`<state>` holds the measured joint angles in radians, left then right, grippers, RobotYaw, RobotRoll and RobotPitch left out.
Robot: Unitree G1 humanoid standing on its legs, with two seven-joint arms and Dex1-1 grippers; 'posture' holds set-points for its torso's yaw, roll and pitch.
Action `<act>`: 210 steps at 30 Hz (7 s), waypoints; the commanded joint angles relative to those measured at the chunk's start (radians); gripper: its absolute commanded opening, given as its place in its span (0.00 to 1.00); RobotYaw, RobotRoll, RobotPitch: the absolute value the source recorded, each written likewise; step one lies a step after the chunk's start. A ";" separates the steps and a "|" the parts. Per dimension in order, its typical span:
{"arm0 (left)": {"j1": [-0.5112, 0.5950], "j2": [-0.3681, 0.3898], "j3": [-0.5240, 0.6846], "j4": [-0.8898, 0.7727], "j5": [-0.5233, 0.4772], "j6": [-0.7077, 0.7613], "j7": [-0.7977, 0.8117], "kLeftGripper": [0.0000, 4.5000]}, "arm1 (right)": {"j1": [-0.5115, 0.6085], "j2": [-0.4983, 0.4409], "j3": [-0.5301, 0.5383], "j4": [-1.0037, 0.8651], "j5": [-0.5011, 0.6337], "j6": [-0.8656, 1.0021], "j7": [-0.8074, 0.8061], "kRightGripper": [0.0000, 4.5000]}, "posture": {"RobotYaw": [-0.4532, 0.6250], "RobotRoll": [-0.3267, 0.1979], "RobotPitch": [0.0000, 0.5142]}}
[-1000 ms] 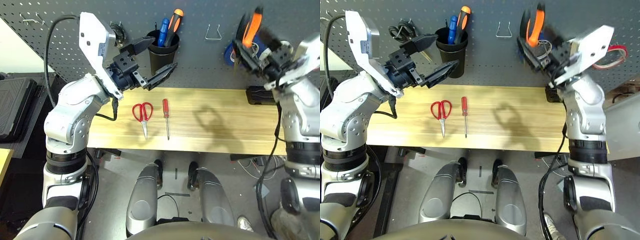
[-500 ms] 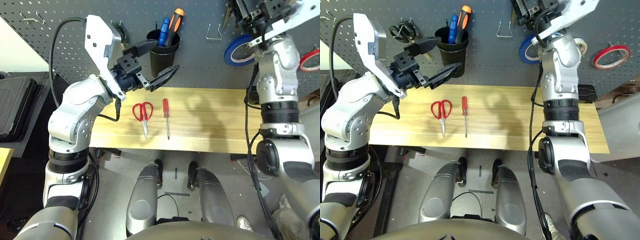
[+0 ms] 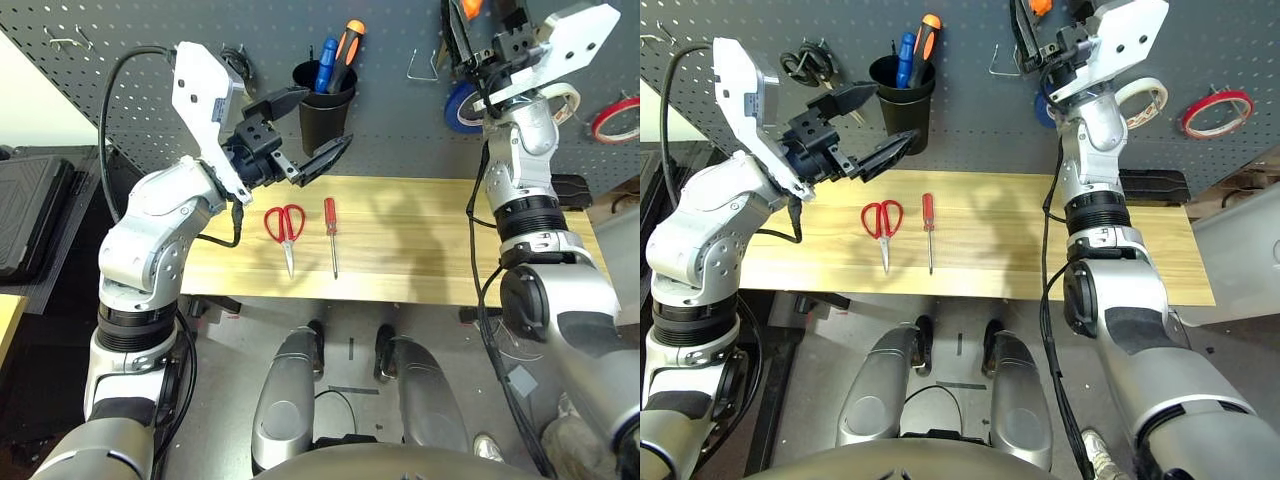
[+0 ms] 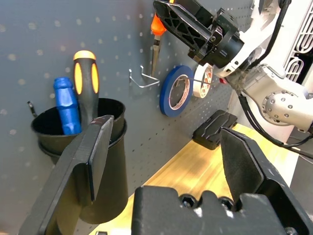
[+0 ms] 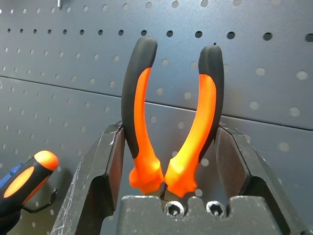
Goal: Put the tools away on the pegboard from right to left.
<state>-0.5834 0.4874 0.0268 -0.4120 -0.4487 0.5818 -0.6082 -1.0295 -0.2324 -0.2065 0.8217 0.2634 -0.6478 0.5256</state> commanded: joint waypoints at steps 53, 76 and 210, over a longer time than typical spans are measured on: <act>0.137 -0.312 -0.240 0.452 0.332 0.023 0.318 1.00 | 0.877 -0.296 0.273 -0.553 -0.205 0.538 0.190 0.99 | 0.57 0.62 0.54; -0.294 -0.512 -0.177 1.460 0.474 -0.265 0.416 1.00 | 0.931 -0.281 0.282 -0.628 -0.271 0.637 0.118 0.99 | 0.49 0.62 0.59; -0.499 -0.527 0.102 0.738 0.120 -0.420 0.501 0.18 | 0.716 -0.352 -0.150 -0.819 0.420 0.751 0.506 1.00 | 0.49 0.62 0.42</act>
<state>-1.0765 -0.0280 0.1529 0.2976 -0.3465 0.1885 -0.0896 -0.3326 -0.5850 -0.3546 0.0260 0.6868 0.1076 1.0347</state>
